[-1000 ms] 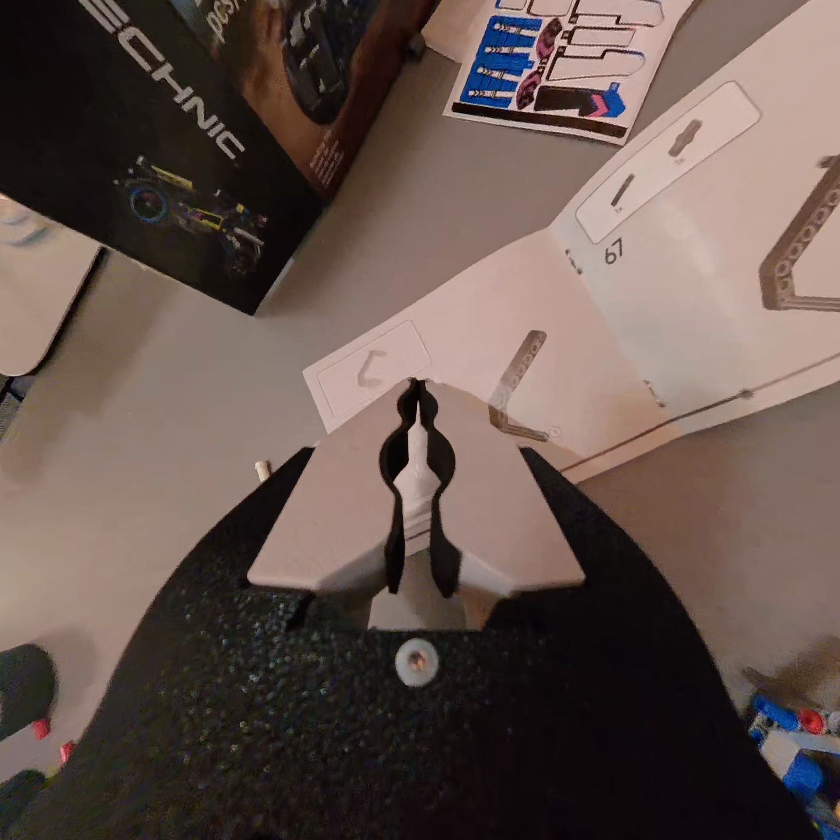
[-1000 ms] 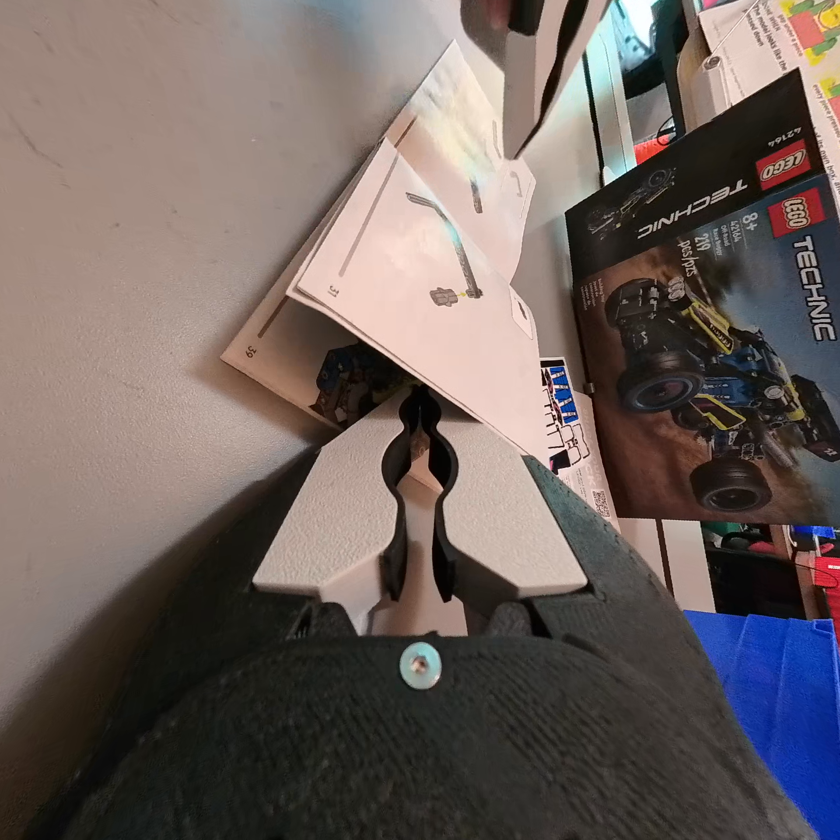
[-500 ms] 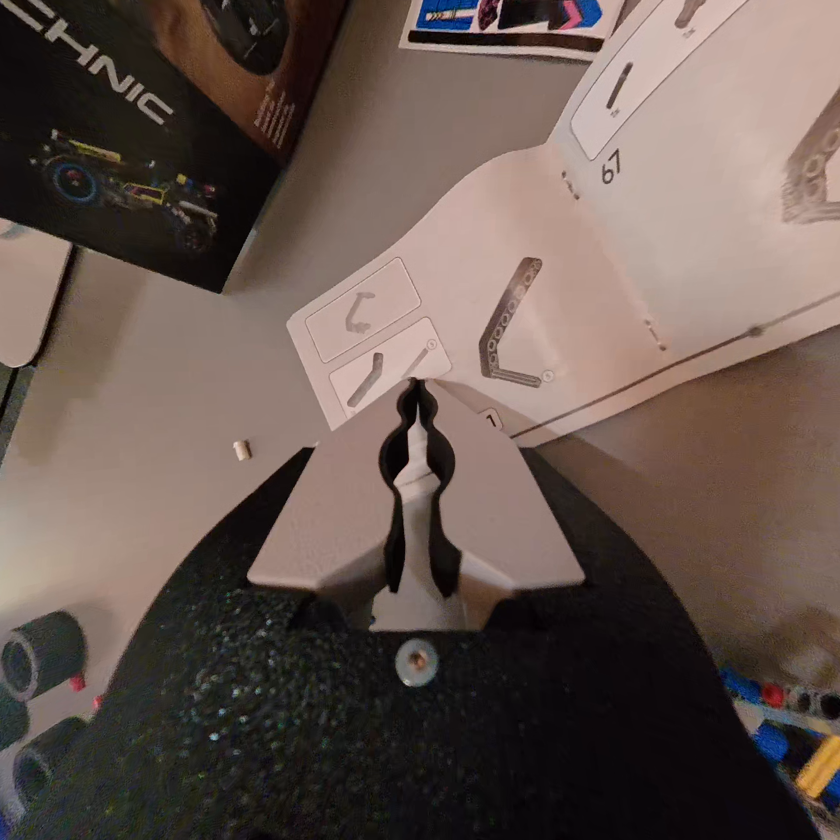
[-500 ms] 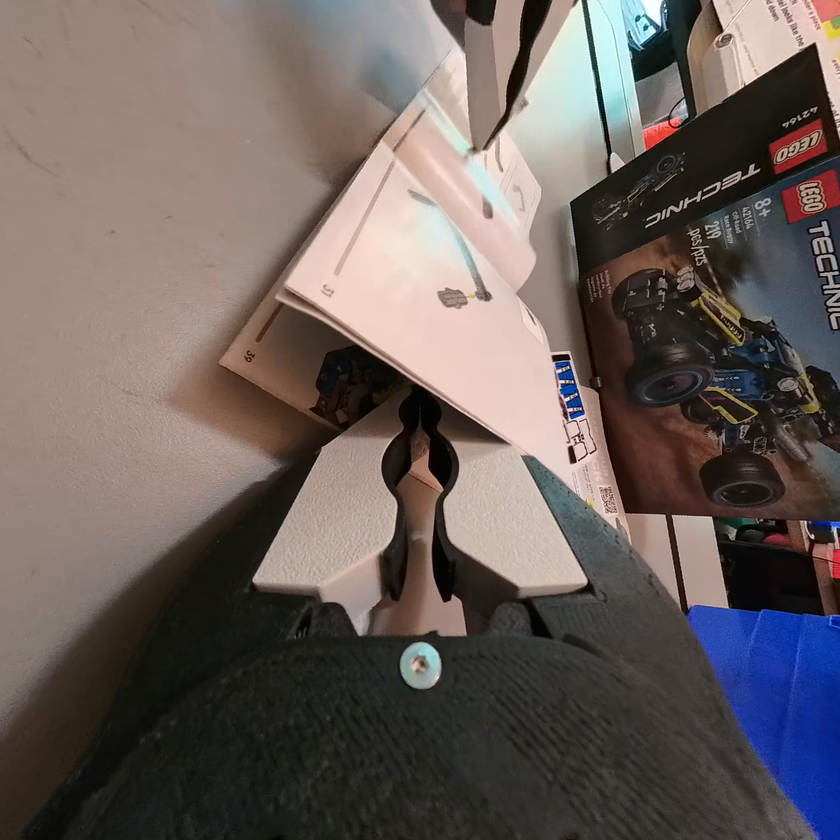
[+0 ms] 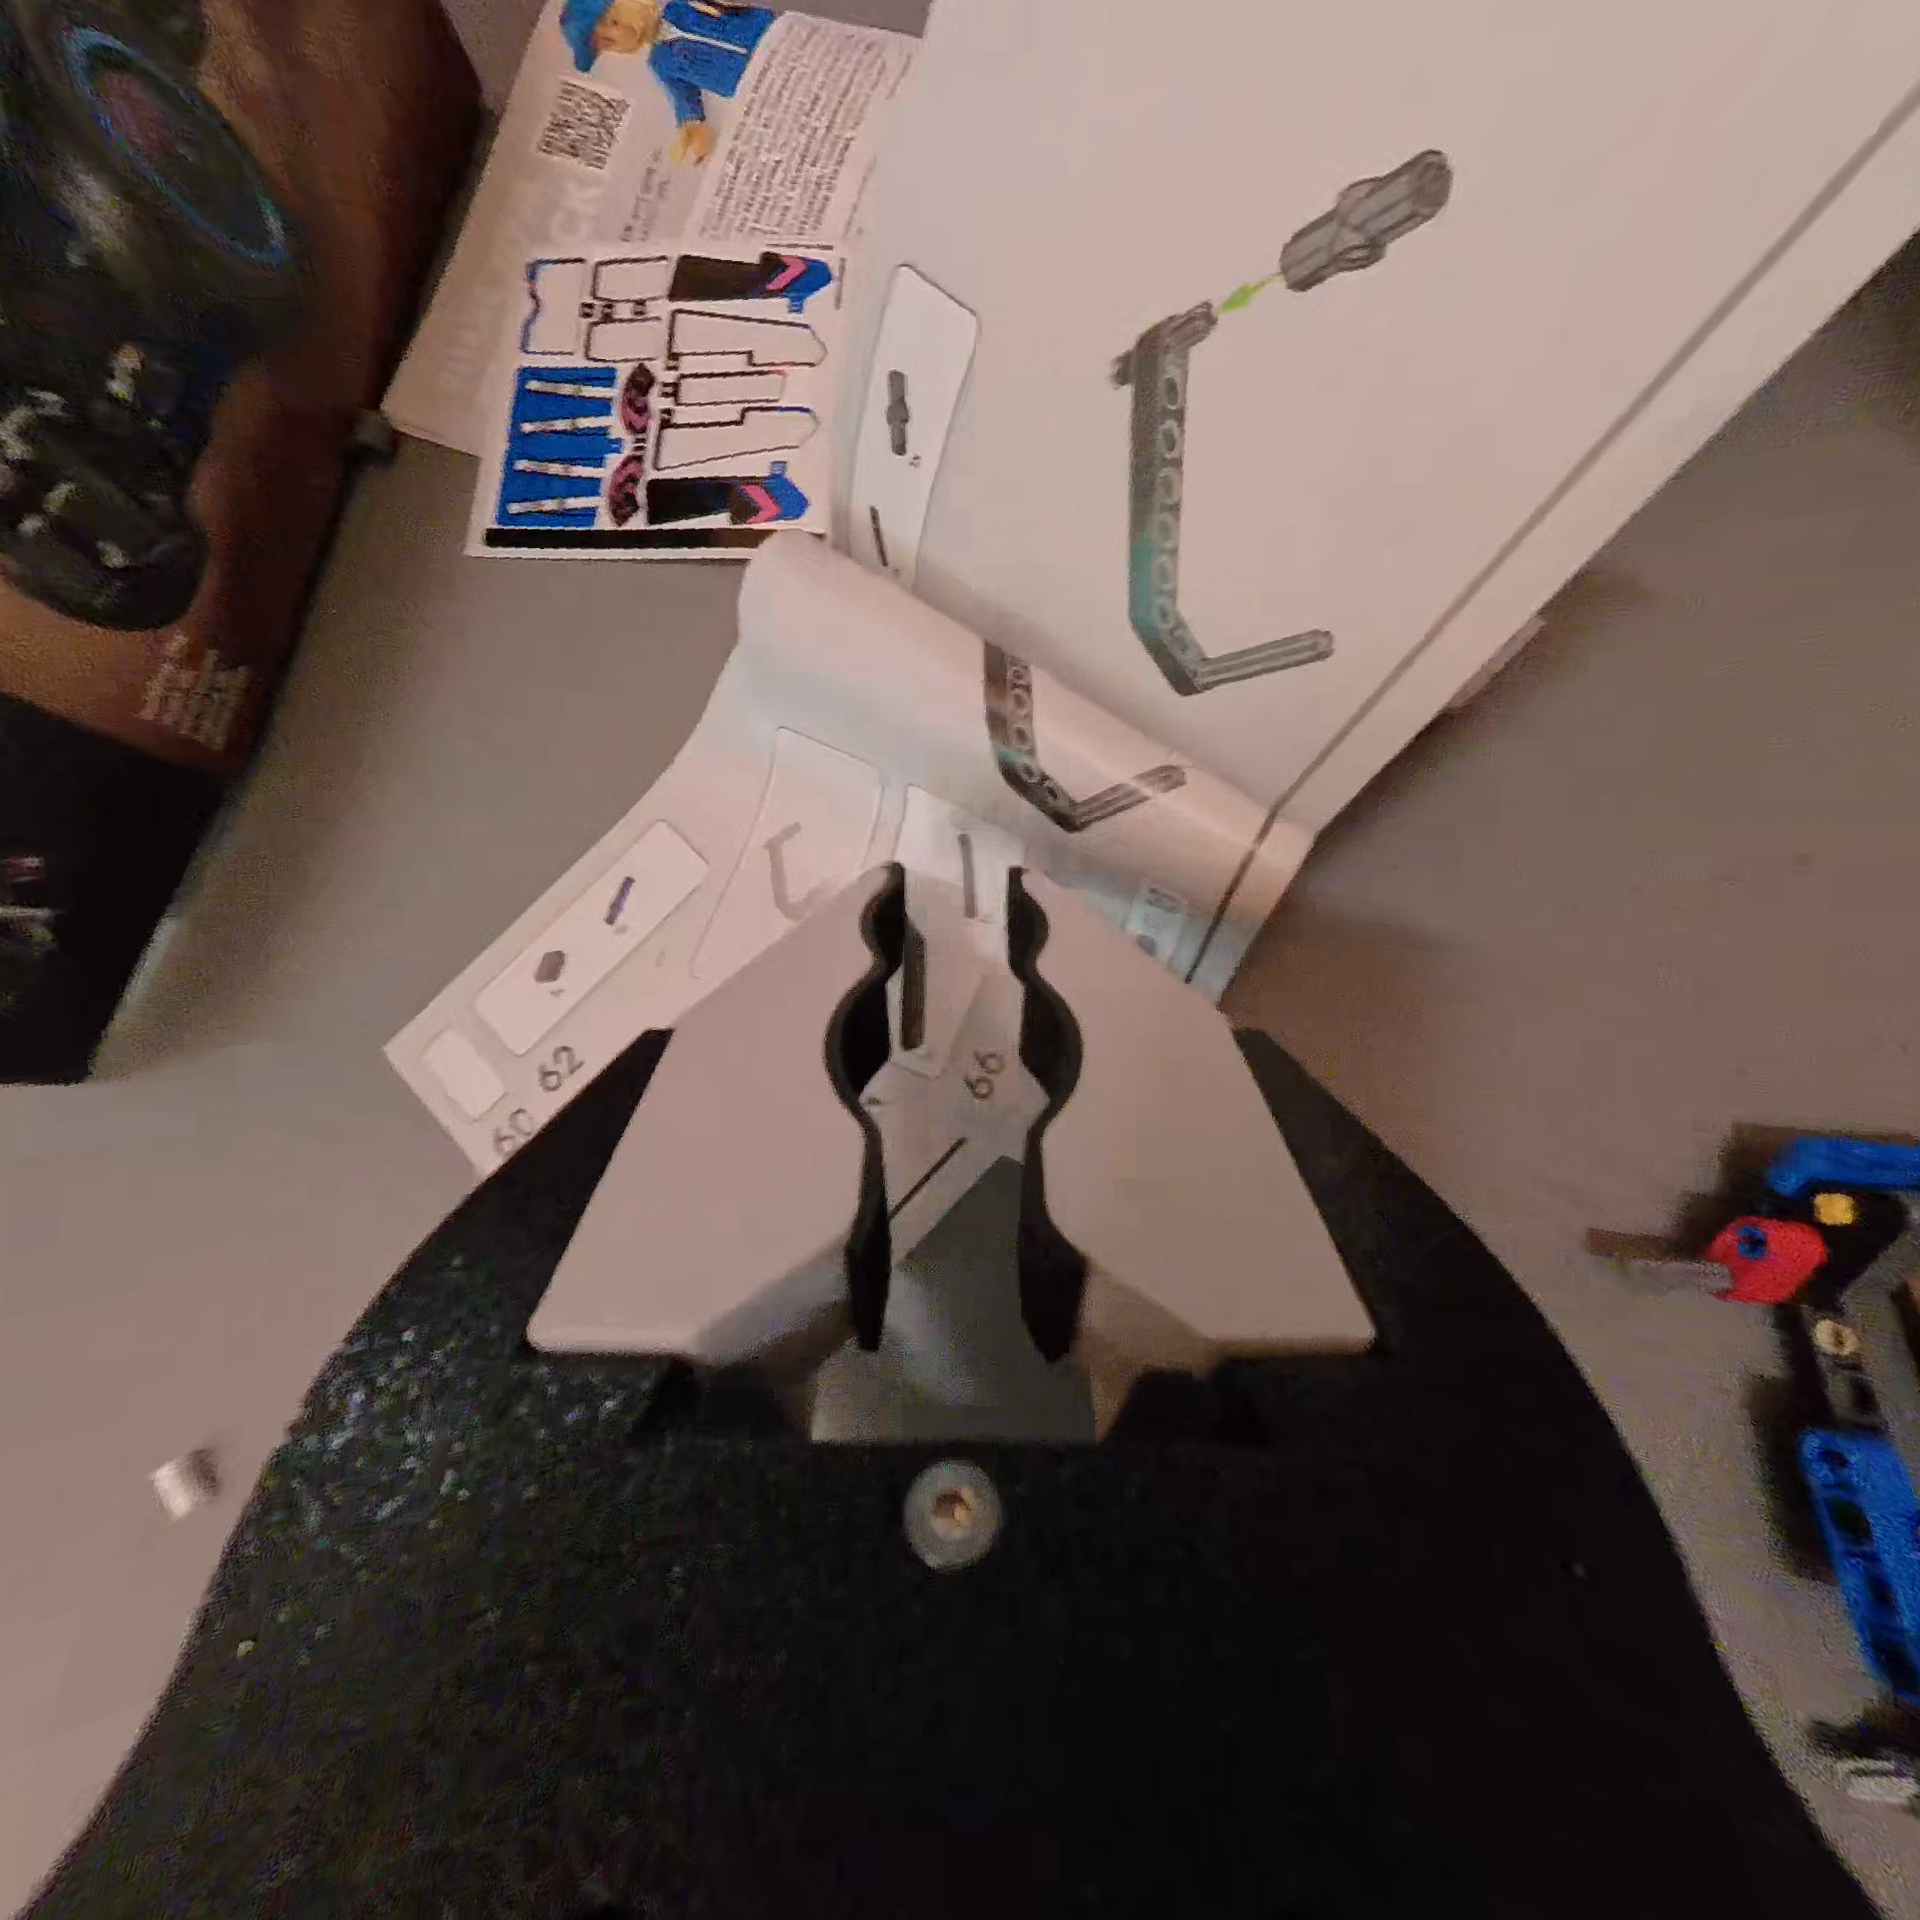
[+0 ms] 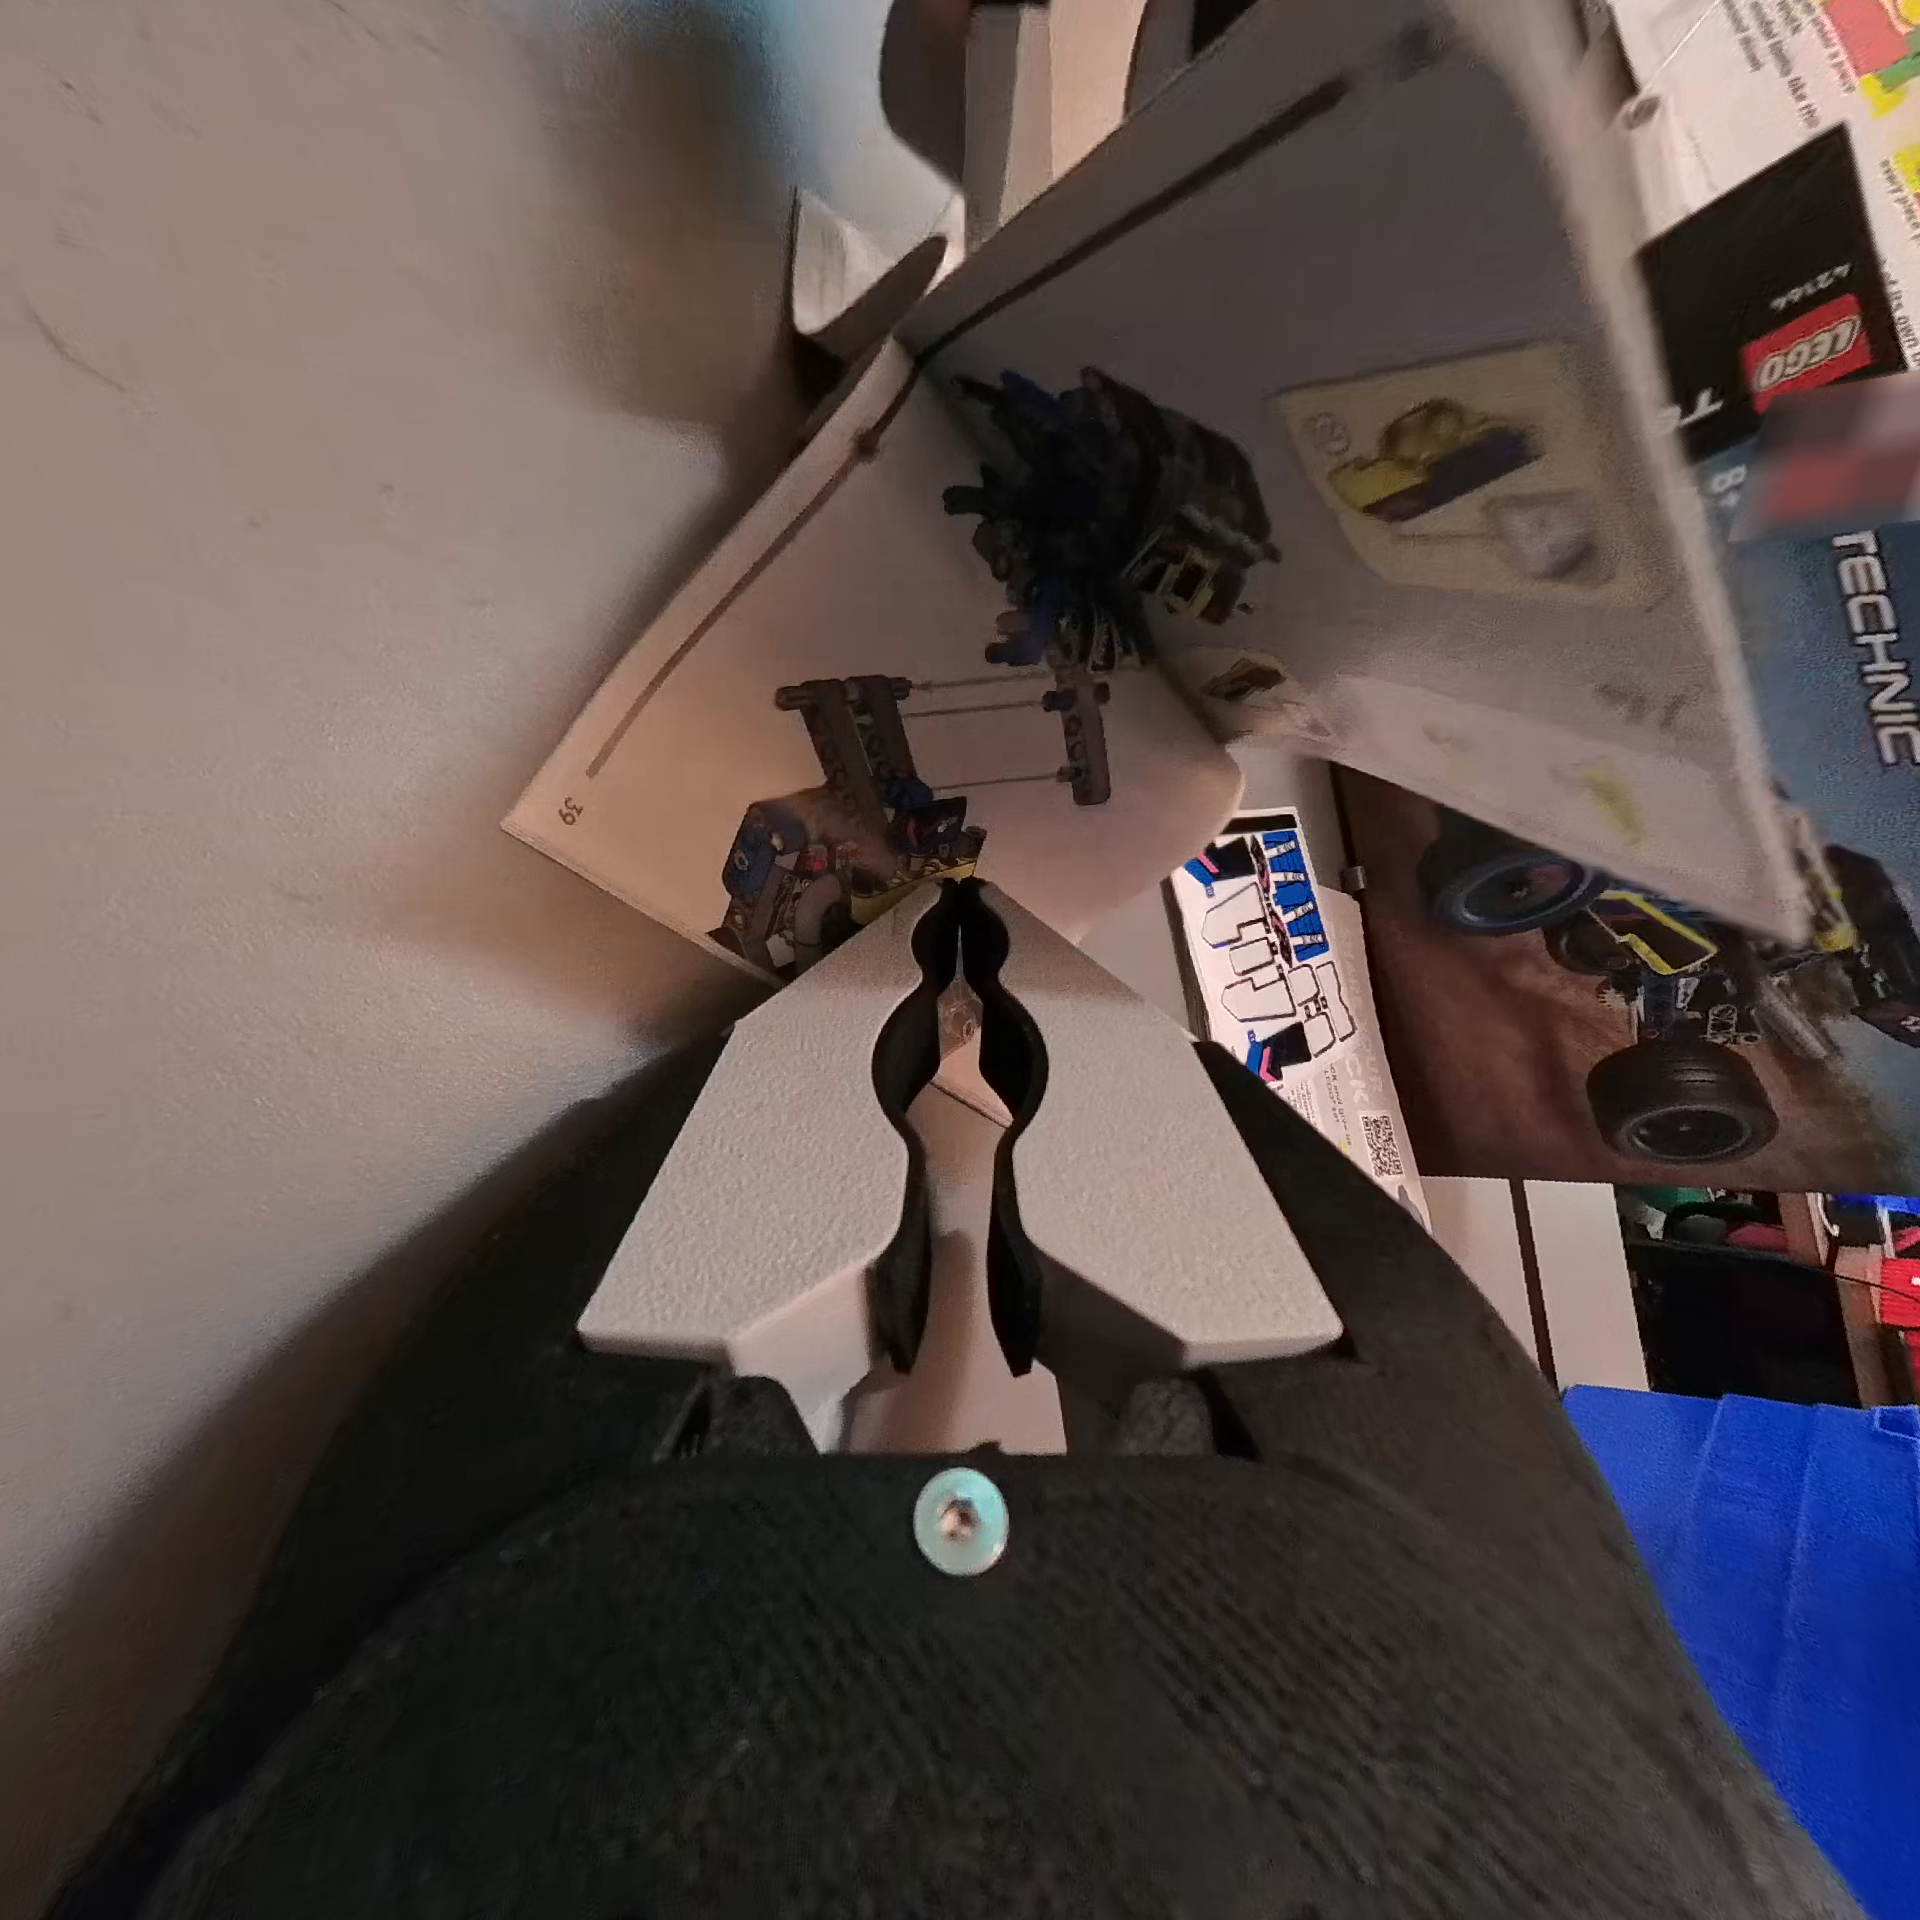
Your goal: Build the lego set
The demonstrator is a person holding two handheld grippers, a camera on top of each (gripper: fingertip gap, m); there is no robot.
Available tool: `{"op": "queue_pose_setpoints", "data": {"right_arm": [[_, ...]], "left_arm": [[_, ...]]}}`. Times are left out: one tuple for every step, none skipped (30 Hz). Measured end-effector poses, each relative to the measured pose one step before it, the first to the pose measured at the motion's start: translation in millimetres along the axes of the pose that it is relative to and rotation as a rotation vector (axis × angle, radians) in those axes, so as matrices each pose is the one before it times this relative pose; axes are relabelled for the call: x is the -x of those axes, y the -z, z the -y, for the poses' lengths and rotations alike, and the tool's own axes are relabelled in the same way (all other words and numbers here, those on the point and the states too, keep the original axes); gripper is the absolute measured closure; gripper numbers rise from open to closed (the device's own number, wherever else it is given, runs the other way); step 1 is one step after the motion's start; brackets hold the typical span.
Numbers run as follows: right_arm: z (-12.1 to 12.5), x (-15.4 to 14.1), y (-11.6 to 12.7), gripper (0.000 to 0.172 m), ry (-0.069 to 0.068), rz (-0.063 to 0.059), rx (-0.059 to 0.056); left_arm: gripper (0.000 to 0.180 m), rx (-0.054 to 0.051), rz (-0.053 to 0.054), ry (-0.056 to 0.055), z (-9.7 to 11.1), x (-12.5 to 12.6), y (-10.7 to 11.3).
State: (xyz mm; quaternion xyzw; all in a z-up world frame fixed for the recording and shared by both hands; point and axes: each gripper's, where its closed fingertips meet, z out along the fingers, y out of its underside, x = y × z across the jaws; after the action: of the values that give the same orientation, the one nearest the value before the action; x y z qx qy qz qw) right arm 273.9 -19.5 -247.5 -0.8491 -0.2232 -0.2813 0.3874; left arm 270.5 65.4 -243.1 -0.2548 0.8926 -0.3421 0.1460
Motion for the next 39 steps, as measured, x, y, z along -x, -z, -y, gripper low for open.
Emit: {"op": "queue_pose_setpoints", "data": {"right_arm": [[-0.02, 0.15, -0.03, 0.172, 0.0028, 0.0005, 0.0002], [0.02, 0.17, -0.04, 0.172, 0.0018, 0.0018, 0.0012], [-0.03, 0.14, 0.03, 0.172, 0.0, 0.002, 0.0002], [0.07, -0.06, -0.01, 0.172, -0.0012, 0.0014, -0.0015], [0.03, 0.07, 0.02, 0.172, -0.0015, 0.0022, -0.0012], [0.08, 0.03, 0.05, 0.172, -0.0016, 0.0013, -0.0011], [0.09, 0.14, 0.07, 0.172, 0.003, -0.0002, -0.001], [-0.03, 0.14, -0.01, 0.172, 0.0048, -0.0011, 0.0008], [-0.03, -0.01, -0.03, 0.172, 0.0019, -0.0011, 0.0003], [-0.01, -0.01, 0.06, 0.172, -0.0005, -0.0004, -0.0003], [0.05, 0.01, -0.09, 0.172, 0.0009, -0.0003, 0.0001], [0.03, 0.02, 0.09, 0.172, 0.0003, -0.0004, -0.0002], [-0.05, -0.03, -0.01, 0.172, -0.0001, -0.0008, -0.0004], [0.08, -0.03, -0.05, 0.172, 0.0011, -0.0011, 0.0003], [-0.07, -0.05, 0.01, 0.172, 0.0009, -0.0009, 0.0005], [0.02, -0.02, -0.08, 0.172, 0.0003, -0.0009, 0.0004], [-0.07, 0.02, 0.04, 0.172, -0.0003, 0.0, 0.0005], [0.04, -0.02, -0.05, 0.172, -0.0006, 0.0007, 0.0001], [0.0, 0.11, 0.0, 0.172, -0.0002, 0.0007, 0.0], [-0.02, 0.02, -0.05, 0.172, -0.0002, 0.0006, -0.0003], [0.0, -0.03, 0.02, 0.172, -0.0004, 0.0006, 0.0], [0.07, 0.07, 0.03, 0.172, -0.0003, -0.0002, -0.0001], [-0.01, -0.09, -0.08, 0.172, 0.002, -0.0015, 0.0006], [-0.05, 0.01, -0.06, 0.172, 0.002, -0.0008, 0.0009], [0.08, 0.04, -0.02, 0.172, -0.002, 0.0003, -0.0006], [0.0, -0.07, 0.02, 0.172, -0.0003, 0.0004, 0.0], [0.01, 0.03, -0.03, 0.172, 0.0011, -0.0002, 0.0], [0.06, 0.05, 0.02, 0.172, -0.0006, -0.0001, -0.0008], [0.25, 0.05, 0.12, 0.172, 0.0024, -0.0008, -0.0021], [0.1, -0.07, 0.06, 0.172, 0.0019, -0.0019, -0.0019], [-0.05, 0.02, -0.04, 0.172, 0.0006, -0.0005, 0.0009], [-0.08, 0.0, -0.02, 0.172, 0.0004, -0.0011, 0.0019], [-0.05, -0.02, -0.06, 0.172, 0.0015, -0.0013, 0.0009], [0.0, 0.07, -0.07, 0.172, 0.0025, -0.0005, 0.0014], [-0.04, -0.08, 0.01, 0.172, 0.0017, -0.0011, 0.0012], [-0.05, -0.04, -0.06, 0.172, 0.0007, -0.0005, 0.0], [0.06, 0.04, 0.05, 0.172, -0.0002, 0.0007, -0.0001], [-0.01, -0.03, -0.04, 0.172, -0.0007, 0.0009, -0.0004], [0.03, 0.09, -0.06, 0.172, -0.0011, 0.0016, -0.0007]], "left_arm": [[0.155, 0.0228, 0.0185, -0.052, -5.46, 4.21, 4.68], [0.153, 0.0236, -0.0062, -0.0463, -6.22, 0.05, 3.74], [0.144, 0.0209, -0.0323, -0.0216, -5.45, -4.01, 2.84], [0.136, 0.0145, -0.0547, -0.0027, -3.5, -7.6, 2.84], [0.127, -0.0028, -0.0598, 0.0013, -0.48, -9.11, 2.86], [0.119, -0.0195, -0.0552, -0.0027, 2.46, -9.36, 2.25], [0.11, -0.0248, -0.0281, 0.0022, 3.5, -6.21, 0.96], [0.102, -0.0149, 0.0081, 0.0048, 2.03, -0.86, -0.46], [0.104, 0.0103, 0.0304, -0.0037, -2.02, 2.95, -1.74], [0.113, 0.0262, 0.0366, -0.011, -4.33, 4.17, -2.85], [0.121, -0.0028, 0.0145, -0.0052, 0.35, 0.86, -1.31], [0.13, -0.0221, -0.0003, 0.0017, 3.53, -1.25, 0.18], [0.139, 0.0033, 0.0103, -0.0057, -0.04, 0.2, -0.36], [0.147, 0.0101, 0.0089, -0.014, -0.96, -0.33, -0.28], [0.156, -0.0024, 0.0002, -0.0194, 0.99, -1.94, 0.52], [0.167, -0.0097, 0.0062, -0.0152, 2.29, -0.5, 1.14], [0.171, -0.0059, 0.0096, -0.0106, 1.91, 0.7, 1.57], [0.175, -0.0014, 0.0028, -0.0129, 1.43, -0.54, 1.85], [0.177, -0.0022, 0.0028, -0.017, 1.78, -0.44, 2.2], [0.179, -0.008, 0.0109, -0.0194, 3.1, 0.92, 2.75], [0.18, -0.0119, 0.0165, -0.0228, 4.5, 1.97, 2.66], [0.18, -0.0111, 0.0192, -0.0302, 4.91, 1.92, 2.67], [0.18, -0.009, 0.0237, -0.0429, 5.43, 1.79, 2.62], [0.18, -0.0067, 0.034, -0.0571, 5.9, 2.67, 1.69], [0.18, 0.0016, 0.0387, -0.0644, 5.35, 3.2, 0.22], [0.18, 0.01, 0.0425, -0.0721, 4.62, 3.35, -1.42], [0.18, 0.002, 0.0638, -0.0983, 6.73, 5.11, -2.38], [0.18, -0.0163, 0.0751, -0.1346, 10.56, 4.47, -2.37], [0.18, -0.0312, 0.0697, -0.158, 14.08, 2.38, -2.12], [0.18, -0.0395, 0.0722, -0.1577, 16.71, 3.02, -1.7], [0.172, -0.0294, 0.0552, -0.1323, 15.6, 2.41, -1.45], [0.166, -0.0086, 0.0214, -0.0875, 11.23, -0.05, -1.24], [0.16, -0.0019, 0.0174, -0.0334, 7.78, 1.21, -0.07], [0.153, -0.0104, 0.0187, 0.0111, 5.63, 2.75, 1.36], [0.147, -0.0199, 0.0076, 0.0382, 3.73, 2.05, 3.32], [0.141, -0.0175, 0.0077, 0.0541, 0.76, 3.21, 4.91], [0.135, -0.0085, 0.0098, 0.0678, -2.9, 5.4, 5.34], [0.132, 0.0004, -0.0005, 0.0851, -5.86, 5.61, 6.15], [0.131, 0.007, 0.0026, 0.1039, -8.37, 7.77, 7.0]]}}
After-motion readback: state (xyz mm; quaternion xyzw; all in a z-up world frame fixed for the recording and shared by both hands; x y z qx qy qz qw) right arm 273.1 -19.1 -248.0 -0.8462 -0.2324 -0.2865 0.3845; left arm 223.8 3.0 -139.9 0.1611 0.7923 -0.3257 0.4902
